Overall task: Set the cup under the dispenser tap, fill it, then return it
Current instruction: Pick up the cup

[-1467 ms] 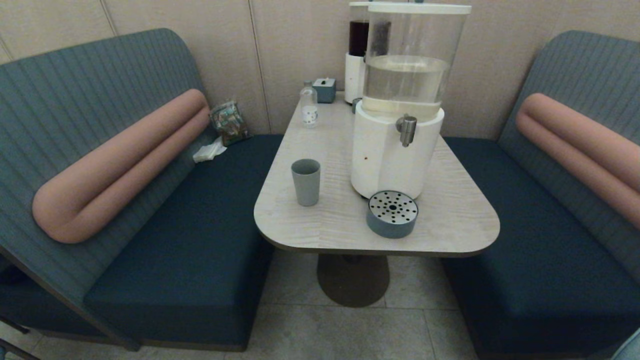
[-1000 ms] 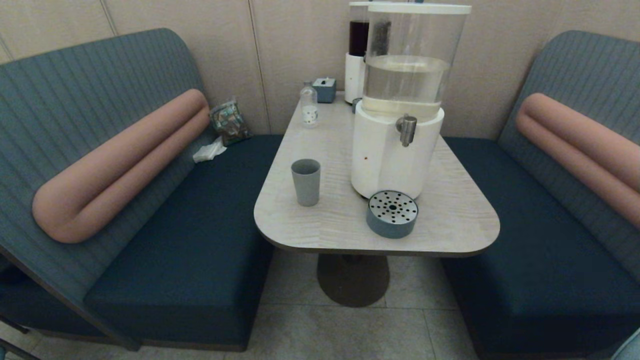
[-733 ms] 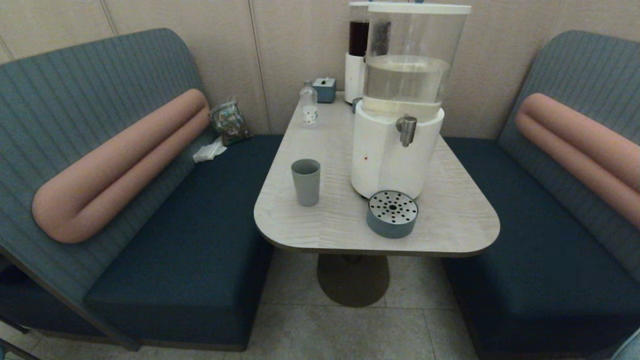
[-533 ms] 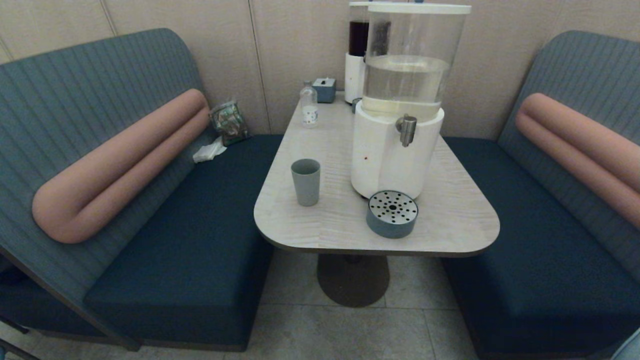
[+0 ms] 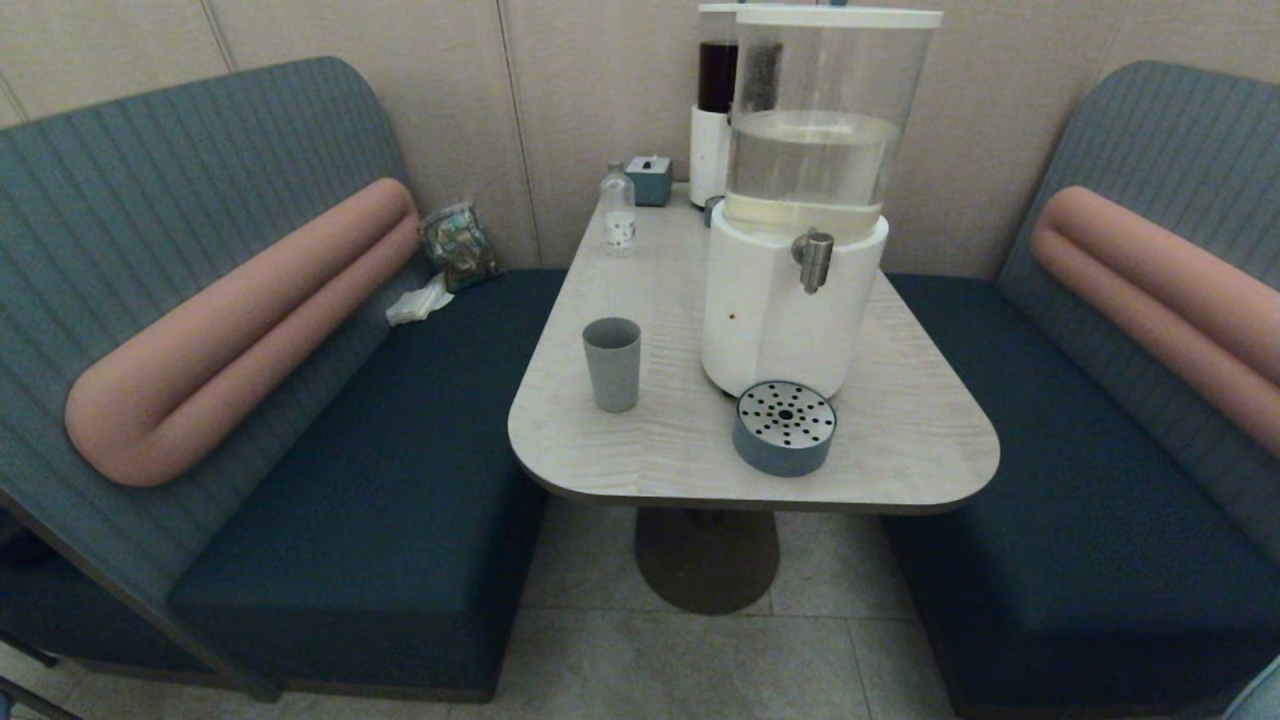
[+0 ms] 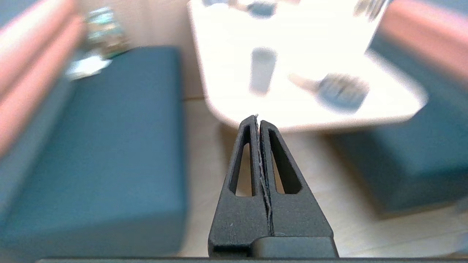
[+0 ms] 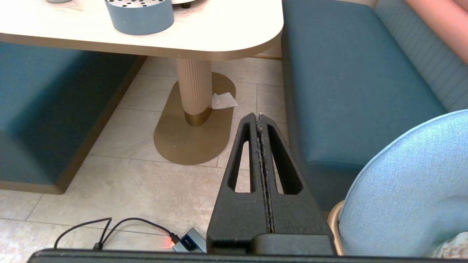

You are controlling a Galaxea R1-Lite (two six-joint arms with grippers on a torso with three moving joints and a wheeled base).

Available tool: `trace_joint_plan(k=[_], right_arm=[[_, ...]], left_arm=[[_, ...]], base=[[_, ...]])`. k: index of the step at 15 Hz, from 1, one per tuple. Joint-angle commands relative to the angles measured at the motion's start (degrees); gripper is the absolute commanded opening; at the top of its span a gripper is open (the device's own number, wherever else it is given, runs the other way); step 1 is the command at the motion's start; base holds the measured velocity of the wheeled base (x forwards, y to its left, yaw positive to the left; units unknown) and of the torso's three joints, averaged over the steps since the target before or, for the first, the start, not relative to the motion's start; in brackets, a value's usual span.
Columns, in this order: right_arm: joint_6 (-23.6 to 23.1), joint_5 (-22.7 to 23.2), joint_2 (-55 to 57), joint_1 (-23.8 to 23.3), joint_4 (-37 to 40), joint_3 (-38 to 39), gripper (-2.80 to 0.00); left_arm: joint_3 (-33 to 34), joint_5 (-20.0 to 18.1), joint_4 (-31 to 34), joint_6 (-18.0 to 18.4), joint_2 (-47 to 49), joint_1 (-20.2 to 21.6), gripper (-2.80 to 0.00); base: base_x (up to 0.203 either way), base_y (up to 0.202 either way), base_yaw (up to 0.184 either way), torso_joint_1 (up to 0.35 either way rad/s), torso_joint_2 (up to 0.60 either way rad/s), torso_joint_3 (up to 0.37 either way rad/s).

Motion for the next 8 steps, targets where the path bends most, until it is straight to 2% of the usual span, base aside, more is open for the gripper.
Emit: trace_joint_plan(k=[1, 3, 4, 5, 6, 7, 8], right_arm=[[0.0, 0.0, 0.1, 0.0, 0.0, 0.0, -2.8], [-0.1, 0.0, 0.1, 0.0, 0.0, 0.0, -2.8], [-0.1, 0.0, 0.1, 0.0, 0.0, 0.0, -2.8], [-0.4, 0.0, 0.1, 0.0, 0.0, -0.1, -2.8], [-0.4, 0.0, 0.1, 0.0, 0.0, 0.0, -2.8], [-0.5, 0.0, 0.1, 0.0, 0.0, 0.0, -2.8], [-0.5, 0.0, 0.1, 0.0, 0.1, -0.1, -2.8]], left_arm=[[-4.7, -0.8, -8.2, -3.1, 17.9, -0.8, -2.8], [-9.7, -3.8, -20.5, -8.5, 32.3, -1.4, -2.8], [-12.0, -6.7, -25.5, -12.0, 38.5, -1.7, -2.8], [-14.0, -11.8, -29.9, -17.0, 44.0, -1.8, -2.8], [-15.1, -19.7, -33.8, -21.3, 47.5, -1.9, -2.8], [-15.2, -26.7, -38.4, -23.7, 51.1, -1.9, -2.8], [-14.4, -29.6, -45.3, -23.8, 55.0, -1.9, -2.8]], base=[[0.0, 0.0, 0.0, 0.0, 0.0, 0.0], [0.0, 0.0, 0.0, 0.0, 0.0, 0.0], [0.0, 0.0, 0.0, 0.0, 0.0, 0.0], [0.0, 0.0, 0.0, 0.0, 0.0, 0.0], [0.0, 0.0, 0.0, 0.0, 0.0, 0.0], [0.0, 0.0, 0.0, 0.0, 0.0, 0.0], [0.0, 0.0, 0.0, 0.0, 0.0, 0.0]])
